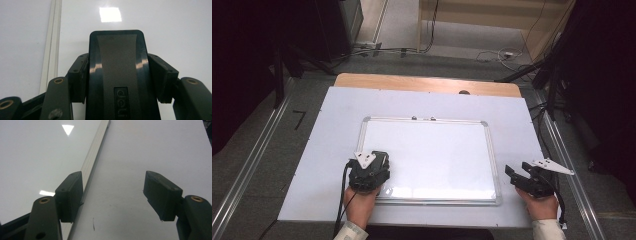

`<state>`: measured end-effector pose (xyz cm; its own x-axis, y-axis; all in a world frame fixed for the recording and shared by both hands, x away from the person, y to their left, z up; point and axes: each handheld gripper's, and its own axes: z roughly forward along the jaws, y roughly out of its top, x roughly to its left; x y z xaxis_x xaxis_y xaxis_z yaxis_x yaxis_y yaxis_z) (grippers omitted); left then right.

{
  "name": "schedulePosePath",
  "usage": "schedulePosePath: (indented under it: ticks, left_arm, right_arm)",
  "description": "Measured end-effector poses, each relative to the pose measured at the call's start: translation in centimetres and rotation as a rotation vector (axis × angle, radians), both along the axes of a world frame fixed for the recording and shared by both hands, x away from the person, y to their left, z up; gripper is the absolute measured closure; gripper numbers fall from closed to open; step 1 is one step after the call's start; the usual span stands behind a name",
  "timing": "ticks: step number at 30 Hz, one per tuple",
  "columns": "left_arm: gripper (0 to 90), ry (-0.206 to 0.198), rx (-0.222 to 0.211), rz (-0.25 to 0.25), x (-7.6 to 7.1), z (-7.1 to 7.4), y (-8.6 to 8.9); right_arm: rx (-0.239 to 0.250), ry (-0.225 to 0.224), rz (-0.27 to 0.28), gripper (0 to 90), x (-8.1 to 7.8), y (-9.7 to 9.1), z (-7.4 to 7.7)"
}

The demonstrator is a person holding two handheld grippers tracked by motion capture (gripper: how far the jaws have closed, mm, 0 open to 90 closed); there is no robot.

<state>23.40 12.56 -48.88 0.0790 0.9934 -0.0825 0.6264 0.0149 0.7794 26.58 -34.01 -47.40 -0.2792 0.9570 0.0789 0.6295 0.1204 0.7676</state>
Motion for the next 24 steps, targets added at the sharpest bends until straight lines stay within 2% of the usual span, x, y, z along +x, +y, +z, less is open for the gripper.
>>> schedulePosePath:
  ticks: [6, 14, 15, 17, 20, 24]
  left_arm:
    - [40.5, 0.018, 0.007, 0.032, -0.2, -0.7, -0.3]
    - [39.1, 0.02, 0.021, 0.059, 0.0, -1.0, -0.3]
    - [38.2, 0.02, 0.017, 0.058, 0.0, -1.0, -0.3]
    - [28.1, 0.023, -0.012, 0.044, 0.0, -0.7, 0.0]
    - [21.2, 0.003, -0.055, 0.034, -0.3, 0.0, 0.6]
    - [20.1, -0.045, -0.095, 0.052, -1.0, 1.3, 2.3]
  right_arm:
    - [0.001, -0.002, 0.0, 30.7, 0.0, 0.1, 0.1]
    - [0.002, -0.003, -0.001, 30.7, -0.1, 0.1, 0.1]
    - [0.001, -0.003, -0.001, 30.7, -0.1, 0.1, 0.1]
    - [0.001, -0.003, -0.002, 30.7, -0.1, 0.1, 0.1]
    - [0.002, -0.004, -0.002, 30.7, -0.1, 0.1, 0.1]
    - [0.002, -0.006, -0.002, 30.6, -0.1, 0.0, 0.2]
